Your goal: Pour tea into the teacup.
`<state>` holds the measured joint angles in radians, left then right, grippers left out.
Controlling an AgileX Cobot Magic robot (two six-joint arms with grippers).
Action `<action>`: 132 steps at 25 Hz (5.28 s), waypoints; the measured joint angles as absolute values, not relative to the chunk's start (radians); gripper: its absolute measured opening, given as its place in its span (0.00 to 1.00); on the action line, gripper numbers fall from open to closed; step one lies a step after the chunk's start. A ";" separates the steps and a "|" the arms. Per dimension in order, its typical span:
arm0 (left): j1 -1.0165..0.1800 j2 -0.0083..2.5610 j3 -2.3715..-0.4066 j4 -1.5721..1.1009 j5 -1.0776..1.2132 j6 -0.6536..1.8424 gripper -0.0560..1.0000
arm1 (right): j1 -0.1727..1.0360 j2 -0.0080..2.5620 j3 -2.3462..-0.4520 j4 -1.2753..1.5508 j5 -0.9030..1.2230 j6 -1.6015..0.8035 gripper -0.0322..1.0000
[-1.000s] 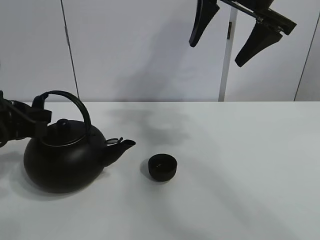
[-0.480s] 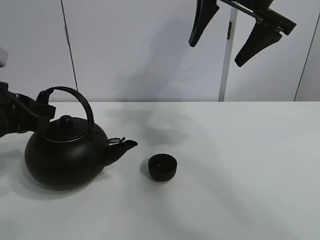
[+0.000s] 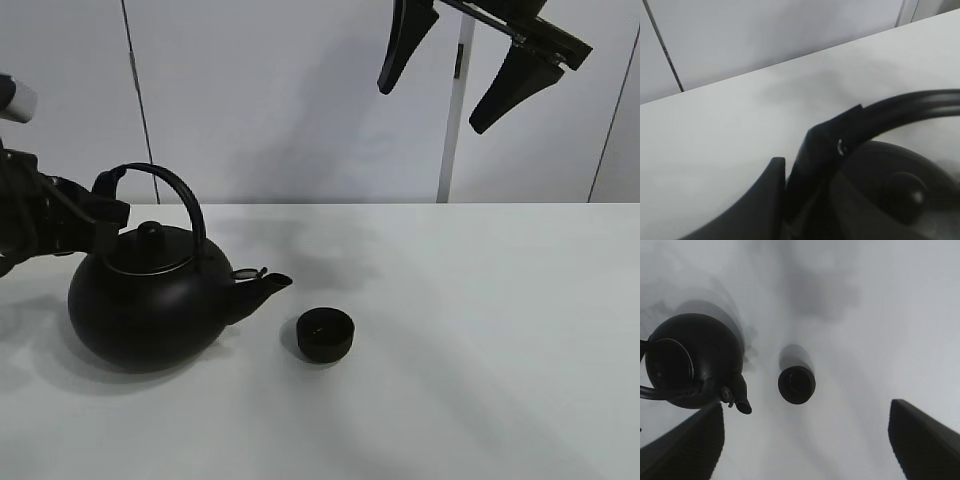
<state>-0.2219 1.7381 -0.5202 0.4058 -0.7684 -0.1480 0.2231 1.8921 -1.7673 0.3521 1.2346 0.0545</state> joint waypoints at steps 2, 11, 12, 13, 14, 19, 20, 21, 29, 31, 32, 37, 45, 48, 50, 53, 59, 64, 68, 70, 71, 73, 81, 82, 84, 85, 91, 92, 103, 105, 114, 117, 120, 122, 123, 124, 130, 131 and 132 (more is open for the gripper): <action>-0.236 1.738 -0.535 0.409 -0.741 -0.149 0.19 | 0.223 1.892 -1.767 0.352 1.235 0.052 0.62; -0.262 1.739 -0.604 0.414 -0.672 -0.149 0.19 | 0.223 1.892 -1.767 0.352 1.235 0.036 0.62; -0.262 1.739 -0.608 0.414 -0.666 -0.149 0.19 | 0.223 1.892 -1.767 0.352 1.235 0.035 0.62; -0.262 1.740 -0.611 0.414 -0.660 -0.149 0.19 | 0.223 1.892 -1.767 0.352 1.235 0.033 0.62; -0.262 1.740 -0.614 0.414 -0.653 -0.149 0.19 | 0.223 1.892 -1.767 0.352 1.235 0.033 0.62; -0.262 1.741 -0.629 0.416 -0.623 -0.149 0.19 | 0.223 1.892 -1.767 0.352 1.235 0.033 0.62; -0.262 1.741 -0.630 0.416 -0.622 -0.149 0.19 | 0.223 1.892 -1.767 0.352 1.235 0.033 0.62; -0.262 1.741 -0.631 0.416 -0.622 -0.149 0.19 | 0.223 1.892 -1.767 0.352 1.235 0.032 0.62; -0.262 1.741 -0.634 0.416 -0.621 -0.150 0.19 | 0.223 1.892 -1.767 0.352 1.235 0.030 0.62; -0.262 1.741 -0.634 0.416 -0.620 -0.150 0.19 | 0.223 1.892 -1.767 0.352 1.235 0.030 0.62; -0.262 1.741 -0.635 0.416 -0.619 -0.150 0.19 | 0.223 1.892 -1.767 0.352 1.235 0.030 0.62; -0.262 1.741 -0.642 0.416 -0.611 -0.150 0.19 | 0.223 1.892 -1.767 0.352 1.235 0.029 0.62; -0.262 1.741 -0.642 0.416 -0.575 -0.144 0.19 | 0.223 1.892 -1.767 0.352 1.235 0.029 0.62; -0.262 1.741 -0.649 0.416 -0.569 -0.143 0.19 | 0.223 1.892 -1.767 0.352 1.235 0.028 0.62; -0.262 1.742 -0.661 0.416 -0.565 -0.142 0.19 | 0.223 1.892 -1.767 0.352 1.235 0.028 0.62; -0.262 1.742 -0.683 0.416 -0.549 -0.142 0.19 | 0.223 1.892 -1.767 0.352 1.235 0.028 0.62; -0.267 1.742 -0.689 0.430 -0.514 -0.140 0.19 | 0.223 1.892 -1.767 0.352 1.235 0.026 0.62; -0.302 1.742 -0.693 0.432 -0.503 -0.108 0.18 | 0.223 1.892 -1.767 0.353 1.235 0.026 0.62; -0.306 1.743 -0.713 0.419 -0.485 -0.101 0.18 | 0.223 1.892 -1.767 0.352 1.235 0.026 0.62; -0.308 1.743 -0.721 0.415 -0.477 -0.100 0.18 | 0.223 1.892 -1.767 0.353 1.235 0.026 0.62; -0.309 1.743 -0.726 0.413 -0.470 -0.100 0.18 | 0.223 1.892 -1.767 0.353 1.235 0.026 0.62; -0.313 1.743 -0.730 0.409 -0.453 -0.093 0.18 | 0.223 1.892 -1.767 0.353 1.235 0.026 0.62; -0.335 1.743 -0.730 0.408 -0.431 -0.054 0.18 | 0.223 1.892 -1.767 0.353 1.235 0.025 0.62; -0.335 1.743 -0.730 0.408 -0.425 -0.053 0.18 | 0.223 1.892 -1.767 0.353 1.235 0.025 0.62; -0.335 1.743 -0.730 0.408 -0.414 -0.053 0.18 | 0.223 1.892 -1.767 0.353 1.235 0.025 0.62; -0.335 1.743 -0.730 0.408 -0.411 -0.053 0.18 | 0.223 1.892 -1.767 0.353 1.235 0.025 0.62; -0.335 1.743 -0.730 0.407 -0.406 -0.050 0.18 | 0.223 1.892 -1.767 0.353 1.235 0.025 0.62; -0.335 1.743 -0.730 0.407 -0.405 -0.050 0.18 | 0.223 1.892 -1.767 0.353 1.235 0.025 0.62; -0.335 1.743 -0.762 0.406 -0.372 -0.049 0.18 | 0.223 1.892 -1.767 0.356 1.235 0.025 0.62; -0.337 1.743 -0.776 0.406 -0.359 -0.049 0.18 | 0.223 1.892 -1.767 0.356 1.235 0.025 0.62; -0.377 1.743 -0.777 0.406 -0.335 -0.012 0.18 | 0.223 1.892 -1.767 0.356 1.235 0.025 0.62; -0.378 1.743 -0.779 0.405 -0.334 -0.007 0.18 | 0.223 1.892 -1.767 0.356 1.235 0.025 0.62; -0.378 1.743 -0.793 0.405 -0.309 0.000 0.18 | 0.223 1.892 -1.767 0.356 1.235 0.025 0.62; -0.378 1.743 -0.805 0.404 -0.293 0.000 0.18 | 0.223 1.892 -1.767 0.356 1.235 0.025 0.62; -0.378 1.743 -0.806 0.404 -0.291 0.000 0.18 | 0.223 1.892 -1.767 0.356 1.235 0.025 0.62; -0.378 1.743 -0.807 0.404 -0.290 0.000 0.18 | 0.223 1.892 -1.767 0.356 1.235 0.025 0.62; -0.378 1.743 -0.807 0.404 -0.277 0.000 0.18 | 0.223 1.892 -1.767 0.356 1.235 0.025 0.62; -0.378 1.743 -0.807 0.404 -0.277 0.000 0.18 | 0.223 1.892 -1.767 0.356 1.235 0.025 0.62; -0.378 1.743 -0.807 0.404 -0.276 0.000 0.18 | 0.223 1.892 -1.767 0.356 1.235 0.025 0.62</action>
